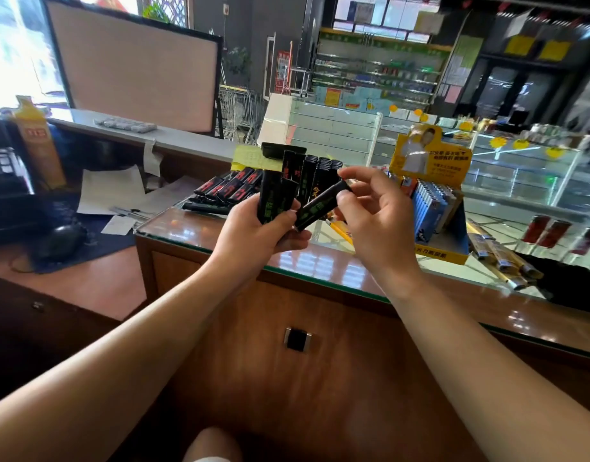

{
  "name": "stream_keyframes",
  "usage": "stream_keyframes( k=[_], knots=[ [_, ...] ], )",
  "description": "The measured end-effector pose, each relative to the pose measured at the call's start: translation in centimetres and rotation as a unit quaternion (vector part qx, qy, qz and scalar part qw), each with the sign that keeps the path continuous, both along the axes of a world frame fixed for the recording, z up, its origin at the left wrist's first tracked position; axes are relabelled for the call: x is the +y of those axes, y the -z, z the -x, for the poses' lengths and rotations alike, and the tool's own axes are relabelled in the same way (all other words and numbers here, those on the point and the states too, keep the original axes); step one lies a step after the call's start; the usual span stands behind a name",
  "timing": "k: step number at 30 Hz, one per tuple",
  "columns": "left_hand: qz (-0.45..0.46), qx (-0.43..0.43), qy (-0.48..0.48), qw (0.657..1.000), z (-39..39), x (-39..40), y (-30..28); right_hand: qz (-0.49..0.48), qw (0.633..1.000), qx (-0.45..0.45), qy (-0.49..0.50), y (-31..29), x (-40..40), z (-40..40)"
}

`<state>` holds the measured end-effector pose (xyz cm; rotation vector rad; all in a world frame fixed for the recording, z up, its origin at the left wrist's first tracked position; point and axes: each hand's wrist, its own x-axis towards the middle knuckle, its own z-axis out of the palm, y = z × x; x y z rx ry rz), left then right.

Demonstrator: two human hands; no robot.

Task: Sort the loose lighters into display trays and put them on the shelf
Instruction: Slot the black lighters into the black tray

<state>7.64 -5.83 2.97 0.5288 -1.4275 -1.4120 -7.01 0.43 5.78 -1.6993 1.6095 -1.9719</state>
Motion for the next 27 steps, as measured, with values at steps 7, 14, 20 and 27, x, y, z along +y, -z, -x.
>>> stream_keyframes(
  k=[7, 14, 20, 27],
  knots=[
    [0.015, 0.024, -0.045, 0.999, 0.5, -1.2, 0.0, 0.014, 1.0, -0.017, 0.013, 0.3, -1.1, 0.1],
    [0.002, -0.018, -0.056, 0.998, 0.2, -2.7, -0.1, -0.02, 0.997, 0.069, -0.019, 0.3, -1.4, 0.6],
    [-0.075, -0.009, 0.005, 0.997, 0.1, -3.9, -0.6, 0.018, 0.988, 0.152, -0.033, -0.1, -2.4, 0.6],
    [0.009, -0.077, -0.071, 0.994, -0.6, -7.1, -1.2, 0.077, 0.985, 0.145, 0.048, -1.3, -4.5, 0.8]
  ],
)
